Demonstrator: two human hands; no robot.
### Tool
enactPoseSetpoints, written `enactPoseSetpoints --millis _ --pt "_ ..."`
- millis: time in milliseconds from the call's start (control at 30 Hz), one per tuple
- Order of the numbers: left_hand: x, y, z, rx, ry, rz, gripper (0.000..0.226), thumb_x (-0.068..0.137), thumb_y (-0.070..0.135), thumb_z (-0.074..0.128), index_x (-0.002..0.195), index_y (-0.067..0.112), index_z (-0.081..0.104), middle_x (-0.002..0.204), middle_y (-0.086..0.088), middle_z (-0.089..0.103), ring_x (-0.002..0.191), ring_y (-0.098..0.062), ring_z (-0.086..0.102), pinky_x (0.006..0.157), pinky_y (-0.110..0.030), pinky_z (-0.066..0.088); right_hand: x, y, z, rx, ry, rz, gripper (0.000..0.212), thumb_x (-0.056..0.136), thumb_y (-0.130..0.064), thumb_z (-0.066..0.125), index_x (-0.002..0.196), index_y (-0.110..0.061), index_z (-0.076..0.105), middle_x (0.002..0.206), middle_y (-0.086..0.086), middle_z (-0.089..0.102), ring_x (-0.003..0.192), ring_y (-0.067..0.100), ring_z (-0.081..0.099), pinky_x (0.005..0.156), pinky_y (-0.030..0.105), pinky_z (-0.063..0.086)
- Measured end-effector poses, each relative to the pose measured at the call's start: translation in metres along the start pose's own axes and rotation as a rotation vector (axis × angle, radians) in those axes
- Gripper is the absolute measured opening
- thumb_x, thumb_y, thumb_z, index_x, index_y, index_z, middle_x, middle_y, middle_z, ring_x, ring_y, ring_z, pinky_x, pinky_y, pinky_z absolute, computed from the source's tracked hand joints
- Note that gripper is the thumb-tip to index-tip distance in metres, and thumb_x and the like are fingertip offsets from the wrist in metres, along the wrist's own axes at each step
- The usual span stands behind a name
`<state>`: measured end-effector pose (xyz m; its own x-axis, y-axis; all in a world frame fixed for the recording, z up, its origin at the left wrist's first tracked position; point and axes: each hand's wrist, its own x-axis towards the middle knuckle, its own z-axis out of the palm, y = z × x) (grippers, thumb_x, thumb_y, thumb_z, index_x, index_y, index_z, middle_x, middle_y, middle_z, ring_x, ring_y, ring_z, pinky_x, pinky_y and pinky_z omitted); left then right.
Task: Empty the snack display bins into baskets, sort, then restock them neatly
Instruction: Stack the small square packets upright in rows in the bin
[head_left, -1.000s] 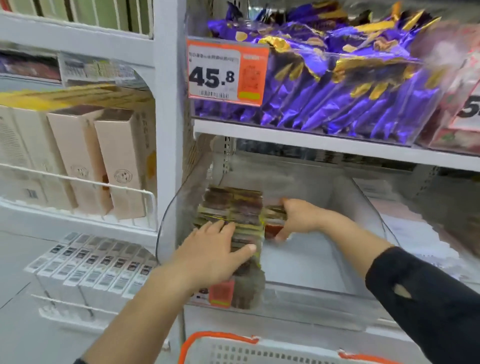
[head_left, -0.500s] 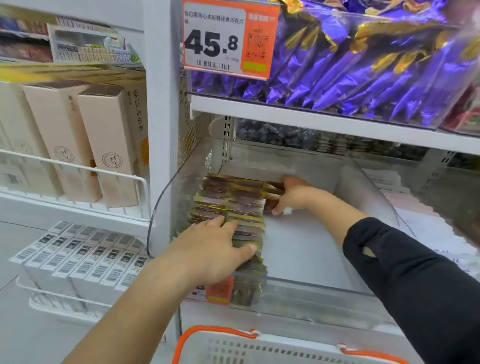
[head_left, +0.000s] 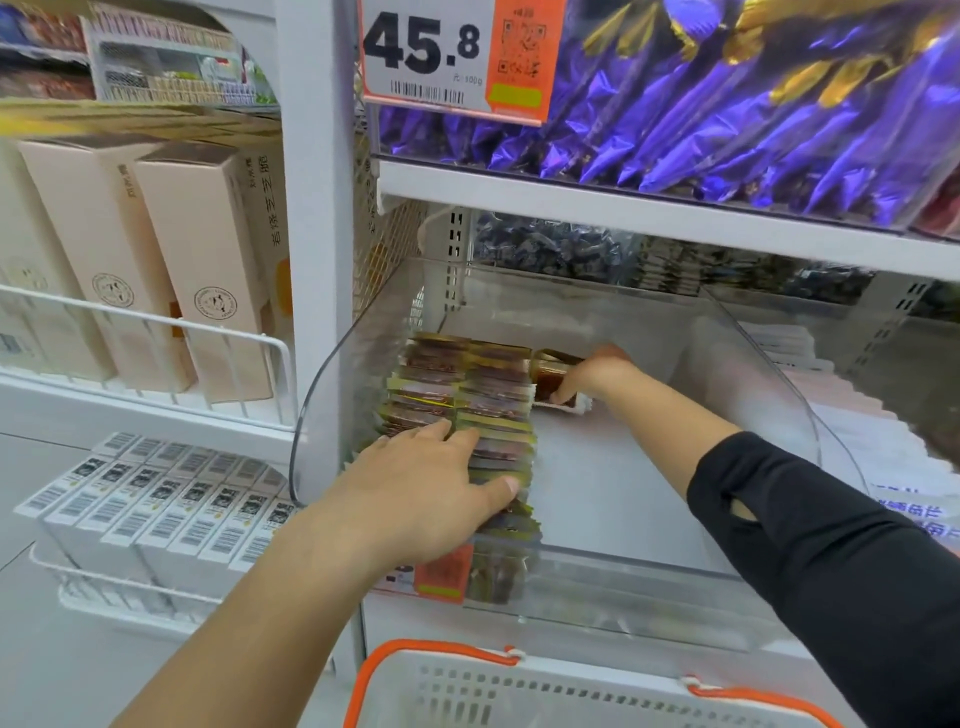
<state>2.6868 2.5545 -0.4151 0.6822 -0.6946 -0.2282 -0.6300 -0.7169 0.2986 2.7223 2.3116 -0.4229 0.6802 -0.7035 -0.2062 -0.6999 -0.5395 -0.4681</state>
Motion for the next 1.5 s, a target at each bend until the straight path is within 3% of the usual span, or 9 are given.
enactPoseSetpoints --millis 133,367,600,767,833,933,1133,1367,1500 --pt "0.0 0.0 0.0 0.0 0.005 0.004 0.072 0.094 0.067 0.028 0.154 0.032 0.011 0.163 0.004 0.004 0.149 -0.018 0.009 0.118 -0.036 0.012 0.005 0.011 -0.002 0.278 -0.011 0.07 0.059 0.079 -0.011 0.078 0.13 0.002 0.051 0.13 0.017 0.054 0.117 0.031 0.054 0.1 0.039 0.047" --pt "-0.001 0.001 0.0 0.004 0.017 0.005 0.072 0.094 0.067 0.028 0.154 0.031 0.013 0.163 0.003 0.005 0.149 -0.018 0.011 0.118 -0.037 0.014 0.004 0.025 0.003 0.683 -0.111 0.12 0.043 0.081 0.006 0.069 0.122 -0.001 0.059 0.126 0.011 0.059 0.114 0.026 0.056 0.095 0.034 0.05" --pt "-0.001 0.0 0.0 0.016 0.021 -0.003 0.072 0.093 0.069 0.028 0.154 0.033 0.013 0.163 0.004 0.007 0.148 -0.018 0.013 0.117 -0.038 0.016 -0.002 0.016 0.011 0.501 -0.02 0.085 0.045 0.083 -0.005 0.07 0.125 0.002 0.056 0.125 0.015 0.057 0.114 0.031 0.055 0.098 0.039 0.048" --pt "0.0 0.0 0.001 0.016 0.029 0.002 0.072 0.093 0.069 0.028 0.154 0.033 0.014 0.163 0.004 0.008 0.148 -0.018 0.014 0.117 -0.038 0.018 -0.005 0.023 0.008 0.574 -0.03 0.078 0.033 0.084 -0.007 0.071 0.114 -0.002 0.059 0.112 0.013 0.06 0.102 0.027 0.059 0.087 0.032 0.05" --pt "0.0 0.0 0.001 0.018 0.03 0.001 0.072 0.093 0.069 0.028 0.154 0.033 0.014 0.163 0.004 0.008 0.148 -0.018 0.014 0.116 -0.038 0.018 -0.005 0.023 0.009 0.574 -0.022 0.057 0.033 0.085 -0.008 0.07 0.116 -0.002 0.06 0.118 0.013 0.06 0.106 0.027 0.059 0.089 0.034 0.053" --pt "0.001 0.0 0.001 0.02 0.033 0.003 0.072 0.093 0.069 0.028 0.154 0.033 0.015 0.163 0.004 0.009 0.148 -0.019 0.014 0.116 -0.039 0.019 -0.008 0.021 0.009 0.514 -0.025 0.025 0.036 0.086 -0.014 0.071 0.119 -0.004 0.061 0.121 0.012 0.061 0.103 0.024 0.059 0.075 0.029 0.055" --pt "0.0 0.0 -0.001 0.015 0.033 0.007 0.072 0.093 0.068 0.029 0.154 0.032 0.016 0.163 0.003 0.01 0.148 -0.019 0.015 0.116 -0.038 0.018 -0.032 0.012 -0.002 0.412 -0.028 0.02 0.044 0.091 -0.021 0.065 0.127 -0.001 0.05 0.115 0.014 0.05 0.102 0.026 0.051 0.092 0.037 0.049" --pt "-0.002 0.001 -0.001 0.011 0.046 0.02 0.068 0.095 0.065 0.03 0.153 0.031 0.019 0.162 0.001 0.013 0.147 -0.02 0.017 0.115 -0.038 0.021 -0.063 0.019 -0.009 0.468 0.011 -0.006 0.039 0.092 -0.021 0.06 0.124 0.0 0.051 0.121 0.019 0.056 0.114 0.032 0.054 0.097 0.041 0.045" --pt "-0.003 0.002 -0.002 0.01 0.054 0.023 0.068 0.095 0.064 0.031 0.152 0.03 0.021 0.162 0.0 0.015 0.147 -0.021 0.019 0.114 -0.037 0.023 -0.07 0.017 -0.001 0.748 0.026 0.037 0.02 0.096 -0.024 0.05 0.1 -0.005 0.055 0.096 0.012 0.054 0.089 0.025 0.05 0.079 0.037 0.047"
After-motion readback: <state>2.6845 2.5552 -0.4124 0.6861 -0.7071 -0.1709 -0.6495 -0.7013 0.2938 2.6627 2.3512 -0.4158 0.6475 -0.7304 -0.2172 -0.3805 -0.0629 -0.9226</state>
